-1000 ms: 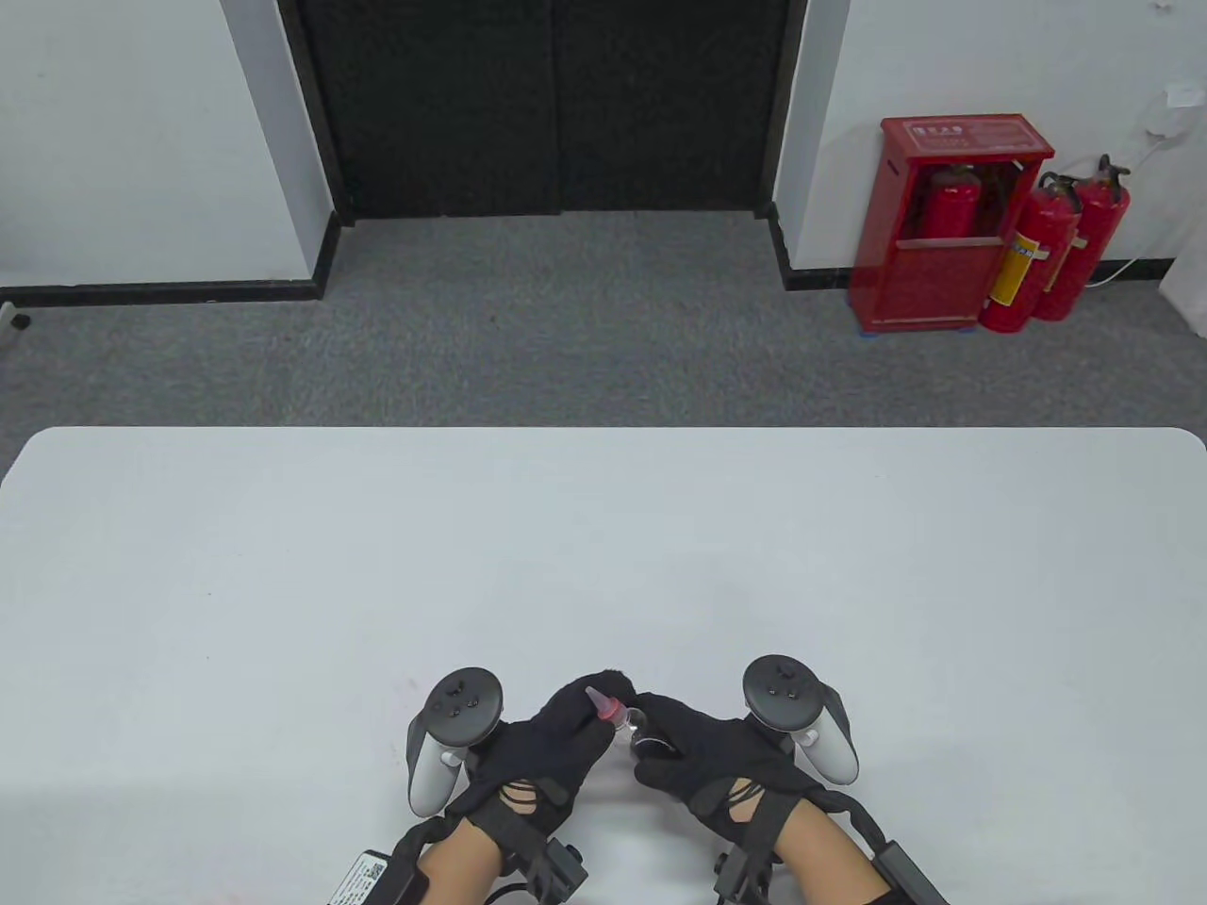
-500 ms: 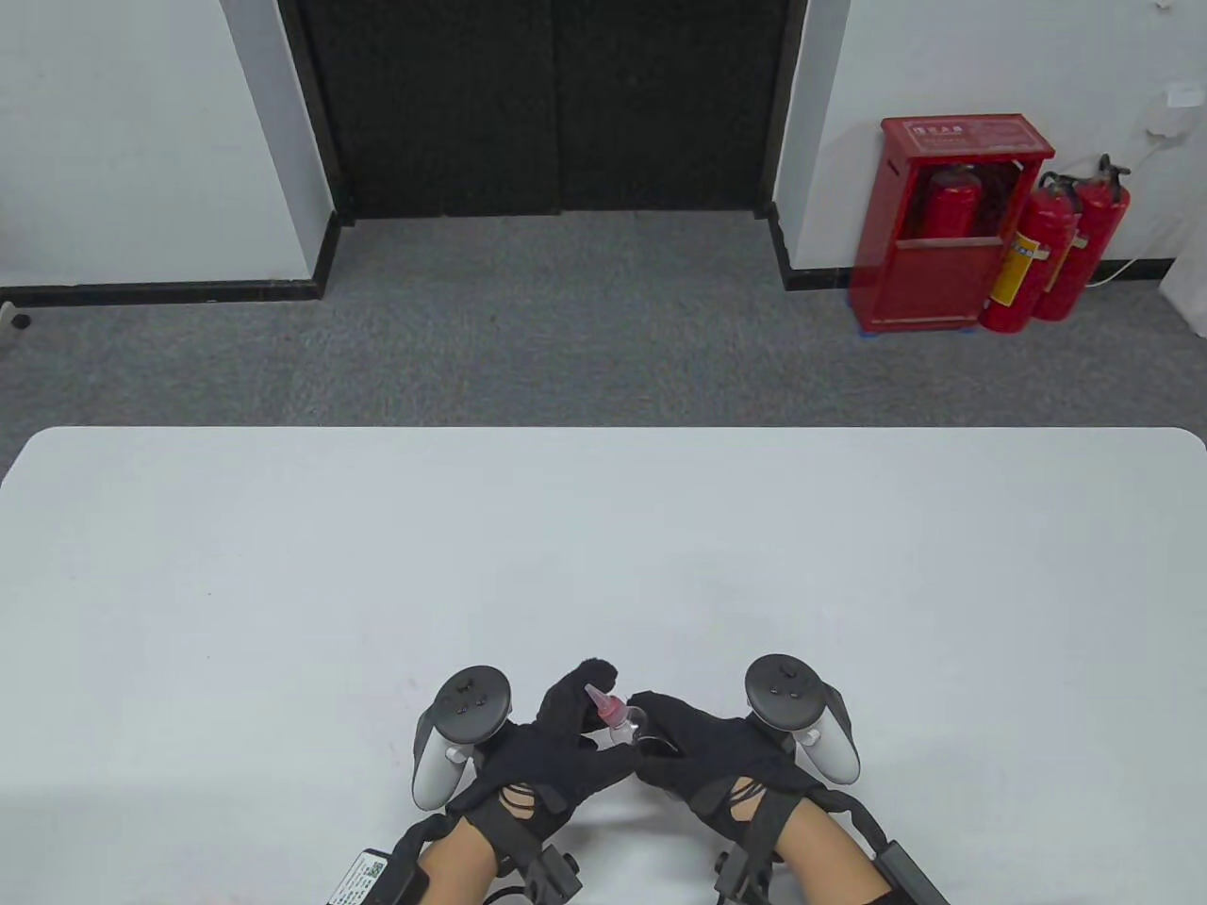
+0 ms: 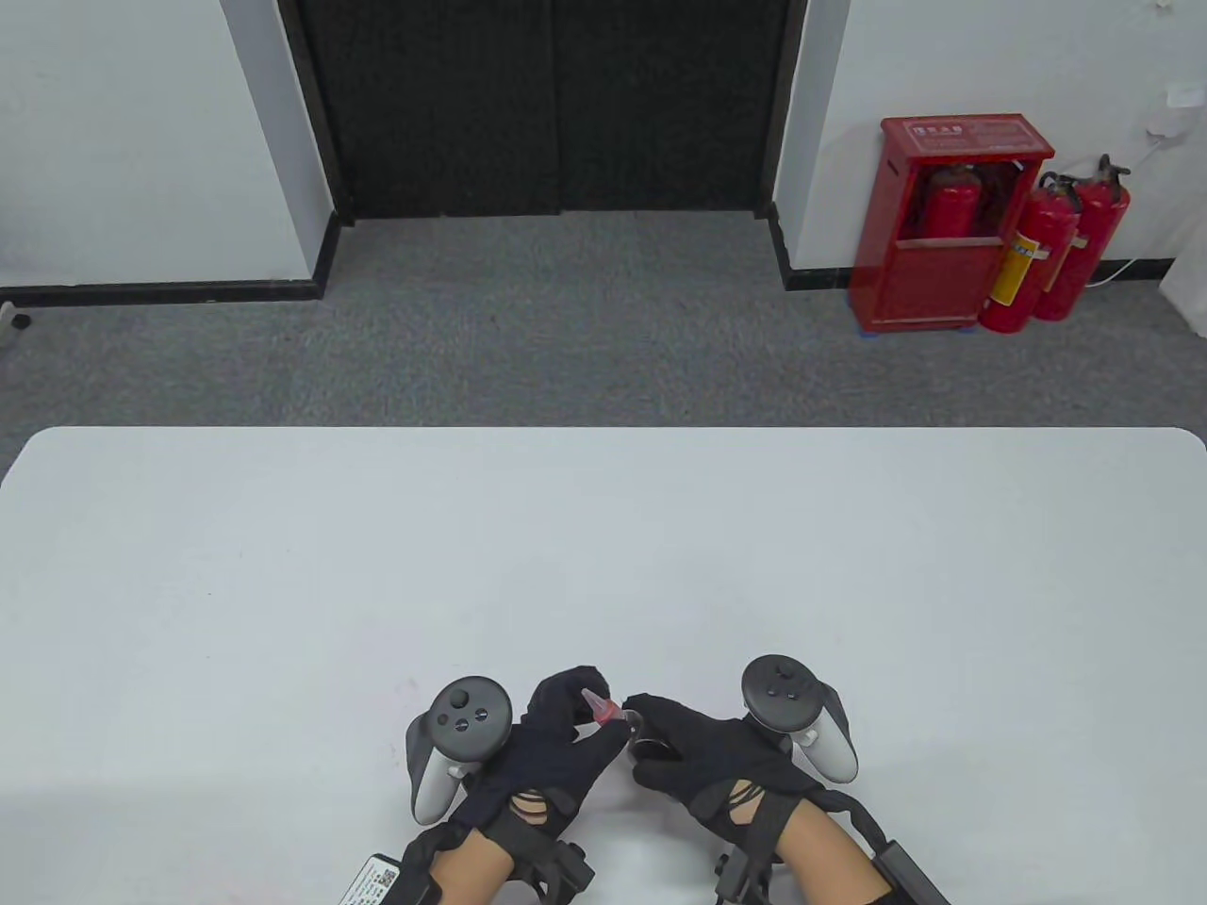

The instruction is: Close soy sauce bottle by twisting cap

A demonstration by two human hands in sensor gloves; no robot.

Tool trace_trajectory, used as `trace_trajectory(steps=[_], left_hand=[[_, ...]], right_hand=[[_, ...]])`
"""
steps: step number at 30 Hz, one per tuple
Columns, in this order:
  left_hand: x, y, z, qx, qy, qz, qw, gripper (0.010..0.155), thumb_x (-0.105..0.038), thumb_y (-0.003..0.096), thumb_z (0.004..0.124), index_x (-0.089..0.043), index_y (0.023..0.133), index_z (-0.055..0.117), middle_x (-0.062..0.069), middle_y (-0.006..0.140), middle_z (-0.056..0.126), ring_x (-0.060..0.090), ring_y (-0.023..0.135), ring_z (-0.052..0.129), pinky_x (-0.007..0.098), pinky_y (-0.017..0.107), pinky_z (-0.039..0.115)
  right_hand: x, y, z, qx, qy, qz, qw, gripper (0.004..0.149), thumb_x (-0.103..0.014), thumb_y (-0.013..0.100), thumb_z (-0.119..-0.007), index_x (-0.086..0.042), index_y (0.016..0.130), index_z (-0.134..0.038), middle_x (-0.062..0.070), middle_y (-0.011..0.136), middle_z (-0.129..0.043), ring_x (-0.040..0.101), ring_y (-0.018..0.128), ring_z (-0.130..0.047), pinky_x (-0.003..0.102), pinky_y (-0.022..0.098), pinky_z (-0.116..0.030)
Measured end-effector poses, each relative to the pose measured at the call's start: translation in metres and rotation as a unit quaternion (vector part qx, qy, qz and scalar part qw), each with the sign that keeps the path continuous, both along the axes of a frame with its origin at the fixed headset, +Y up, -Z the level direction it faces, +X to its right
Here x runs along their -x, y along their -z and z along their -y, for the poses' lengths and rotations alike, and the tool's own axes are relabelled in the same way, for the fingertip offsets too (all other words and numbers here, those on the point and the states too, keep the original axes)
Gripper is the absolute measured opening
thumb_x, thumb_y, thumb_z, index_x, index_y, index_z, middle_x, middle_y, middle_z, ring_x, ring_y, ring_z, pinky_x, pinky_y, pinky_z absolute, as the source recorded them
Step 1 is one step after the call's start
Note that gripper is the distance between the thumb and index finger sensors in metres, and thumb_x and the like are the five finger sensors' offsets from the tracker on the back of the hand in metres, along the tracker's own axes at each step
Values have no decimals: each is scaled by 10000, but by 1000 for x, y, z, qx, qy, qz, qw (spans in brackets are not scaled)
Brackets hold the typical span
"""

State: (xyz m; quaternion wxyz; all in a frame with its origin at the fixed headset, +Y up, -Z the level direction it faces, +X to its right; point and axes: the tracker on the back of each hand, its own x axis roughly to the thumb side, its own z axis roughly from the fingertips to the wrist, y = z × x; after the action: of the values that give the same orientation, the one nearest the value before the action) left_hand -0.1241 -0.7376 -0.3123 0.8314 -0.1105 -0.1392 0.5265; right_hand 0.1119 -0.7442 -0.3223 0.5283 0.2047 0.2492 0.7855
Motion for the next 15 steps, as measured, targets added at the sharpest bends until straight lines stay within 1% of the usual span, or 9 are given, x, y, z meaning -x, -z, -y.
trace_trajectory(steps=[5,10,15], left_hand=[[2,0,-3,-2,-16,6,1000,643,-602,469,744,-335,999,495,-69,1186,442,284,1085,642,649,740,511],[1,1,-1,14,-43,19,999,634,-537,477,740,-334,1027,499,-80,1190,465,293,1092,635,657,741,501],[2,2,-1,23,-53,23,998,626,-489,480,741,-346,1044,512,-100,1198,481,319,1118,577,676,740,476]], right_hand=[[1,0,1,8,14,-3,1000,757,-359,417,-833,-189,1074,-499,186,1039,-690,514,891,-699,662,549,-662],[0,0,1,9,16,-1,1000,759,-359,415,-833,-186,1074,-500,187,1038,-691,513,889,-701,663,547,-661],[1,0,1,13,18,-2,1000,759,-360,416,-831,-186,1075,-498,186,1039,-690,513,889,-701,661,547,-664]])
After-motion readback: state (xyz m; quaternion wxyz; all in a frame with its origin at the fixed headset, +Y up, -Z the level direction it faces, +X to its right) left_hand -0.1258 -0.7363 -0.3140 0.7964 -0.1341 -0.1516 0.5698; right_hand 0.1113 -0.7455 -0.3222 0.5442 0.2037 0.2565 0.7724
